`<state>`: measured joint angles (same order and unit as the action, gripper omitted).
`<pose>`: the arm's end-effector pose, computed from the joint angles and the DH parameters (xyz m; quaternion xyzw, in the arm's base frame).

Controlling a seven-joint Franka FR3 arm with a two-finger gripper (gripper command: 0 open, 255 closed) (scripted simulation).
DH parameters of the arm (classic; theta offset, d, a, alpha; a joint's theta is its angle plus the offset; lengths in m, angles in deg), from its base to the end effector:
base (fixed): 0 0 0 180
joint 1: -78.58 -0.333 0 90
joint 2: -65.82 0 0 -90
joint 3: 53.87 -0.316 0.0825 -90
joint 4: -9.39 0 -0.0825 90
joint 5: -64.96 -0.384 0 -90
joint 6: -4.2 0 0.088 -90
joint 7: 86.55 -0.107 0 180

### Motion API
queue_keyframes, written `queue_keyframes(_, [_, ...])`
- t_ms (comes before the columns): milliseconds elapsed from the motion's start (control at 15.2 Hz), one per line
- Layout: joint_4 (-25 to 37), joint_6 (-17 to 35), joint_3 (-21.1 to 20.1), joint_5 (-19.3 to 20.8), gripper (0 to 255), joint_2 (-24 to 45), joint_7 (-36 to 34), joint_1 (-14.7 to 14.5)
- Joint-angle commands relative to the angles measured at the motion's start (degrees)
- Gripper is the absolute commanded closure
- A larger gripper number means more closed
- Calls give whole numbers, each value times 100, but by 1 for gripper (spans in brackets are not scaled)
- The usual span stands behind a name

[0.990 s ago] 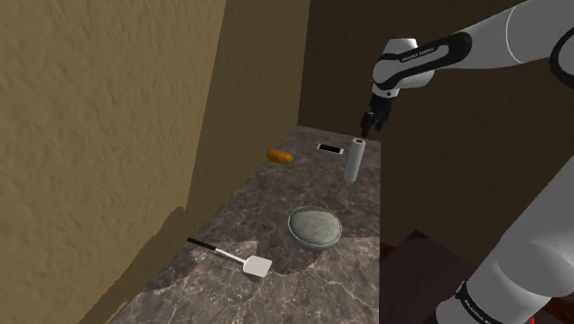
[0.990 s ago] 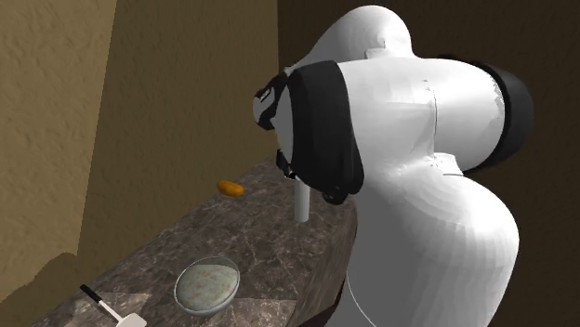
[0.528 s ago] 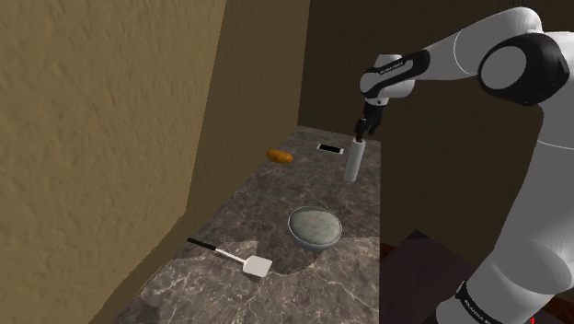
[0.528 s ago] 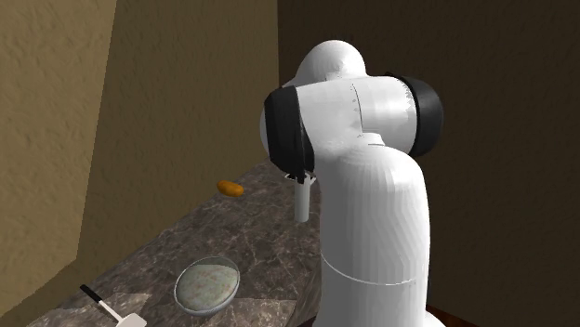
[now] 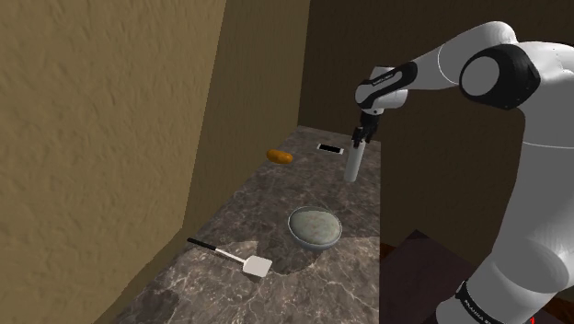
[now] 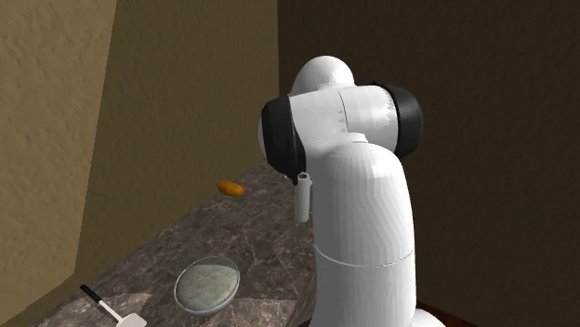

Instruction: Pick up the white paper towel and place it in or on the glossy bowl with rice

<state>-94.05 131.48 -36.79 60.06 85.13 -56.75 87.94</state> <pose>0.5855 -0.2722 0.3744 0.9987 0.0152 0.0359 0.0339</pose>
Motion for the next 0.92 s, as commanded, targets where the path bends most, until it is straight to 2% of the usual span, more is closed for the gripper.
queue_keyframes(0, [-17, 81, -9, -24, 0, 65, 17, 12])
queue_keyframes(462, [-15, 80, -9, -24, 0, 66, 17, 12])
queue_keyframes(528, [-15, 80, -9, -24, 255, 66, 17, 12])
queue_keyframes(858, [-13, 79, -9, -24, 255, 66, 16, 11])
